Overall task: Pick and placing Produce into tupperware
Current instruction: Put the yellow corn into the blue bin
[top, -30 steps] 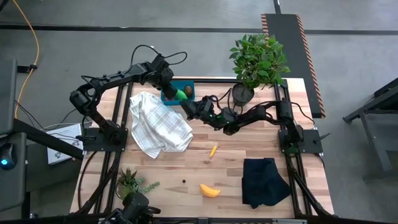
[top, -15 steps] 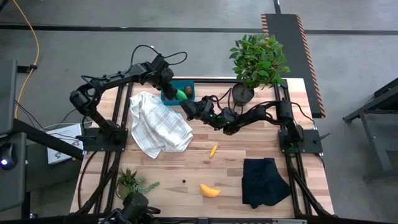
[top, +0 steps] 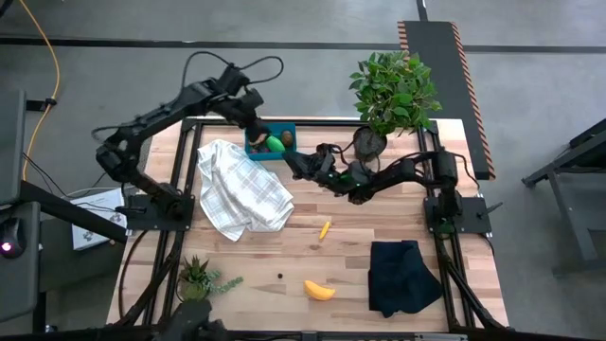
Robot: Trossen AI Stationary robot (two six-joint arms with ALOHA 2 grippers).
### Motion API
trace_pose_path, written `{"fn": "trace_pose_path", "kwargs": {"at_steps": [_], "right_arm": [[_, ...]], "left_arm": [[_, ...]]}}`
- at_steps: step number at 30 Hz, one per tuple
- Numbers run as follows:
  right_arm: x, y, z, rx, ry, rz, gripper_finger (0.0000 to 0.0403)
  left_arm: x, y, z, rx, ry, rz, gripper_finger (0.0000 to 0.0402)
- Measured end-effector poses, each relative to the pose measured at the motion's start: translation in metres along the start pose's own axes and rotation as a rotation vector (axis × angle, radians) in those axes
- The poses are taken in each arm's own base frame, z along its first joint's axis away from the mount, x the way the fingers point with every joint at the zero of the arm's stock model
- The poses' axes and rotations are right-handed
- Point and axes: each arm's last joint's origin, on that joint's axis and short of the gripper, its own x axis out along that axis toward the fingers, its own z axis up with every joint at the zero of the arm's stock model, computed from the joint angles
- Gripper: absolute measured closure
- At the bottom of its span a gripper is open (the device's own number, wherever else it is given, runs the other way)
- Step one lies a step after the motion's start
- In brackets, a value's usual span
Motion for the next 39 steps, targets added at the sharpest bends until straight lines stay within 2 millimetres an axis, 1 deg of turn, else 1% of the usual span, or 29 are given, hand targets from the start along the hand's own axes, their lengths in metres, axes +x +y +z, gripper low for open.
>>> {"fn": "trace_pose_path", "kwargs": {"at_steps": [5, 9, 11, 14, 17, 21, 26, 30, 32, 35, 39], "right_arm": [[-0.024, 0.018, 0.007, -0.068, 0.035, -0.024, 0.0246], [-0.043, 0.035, 0.009, -0.136, 0.197, -0.032, 0.0246], [-0.05, 0.042, 0.005, -0.196, 0.292, -0.103, 0.0246], [-0.053, 0.055, -0.004, -0.338, 0.474, -0.254, 0.0246], [-0.057, 0.068, -0.011, -0.508, 0.662, -0.435, 0.0246], [-0.059, 0.085, -0.011, -0.632, 0.833, -0.595, 0.0246], [-0.056, 0.101, -0.011, -0.807, 1.132, -0.757, 0.0246], [-0.053, 0.11, -0.012, -0.963, 1.34, -0.742, 0.0246], [-0.054, 0.109, -0.012, -1.011, 1.394, -0.721, 0.0246], [-0.056, 0.105, -0.009, -1.061, 1.462, -0.696, 0.0246], [-0.058, 0.096, -0.009, -1.097, 1.538, -0.677, 0.0246]], "left_arm": [[-0.04, -0.023, -0.009, 0.035, -0.064, -0.009, 0.0334], [-0.067, -0.044, -0.019, 0.041, -0.115, -0.049, 0.0349], [-0.079, -0.054, -0.024, 0.042, -0.143, -0.059, 0.0353], [-0.096, -0.071, -0.033, 0.055, -0.186, -0.07, 0.0357], [-0.106, -0.084, -0.041, 0.046, -0.212, -0.066, 0.0357], [-0.118, -0.1, -0.055, 0.009, -0.199, -0.069, 0.0357], [-0.13, -0.122, -0.083, -0.022, -0.098, -0.124, 0.0357], [-0.134, -0.136, -0.105, -0.018, -0.127, -0.104, 0.0357], [-0.132, -0.14, -0.116, -0.03, -0.152, -0.11, 0.0357], [-0.123, -0.145, -0.133, -0.061, -0.201, -0.158, 0.0357], [-0.103, -0.154, -0.149, -0.089, -0.266, -0.285, 0.0357]]}}
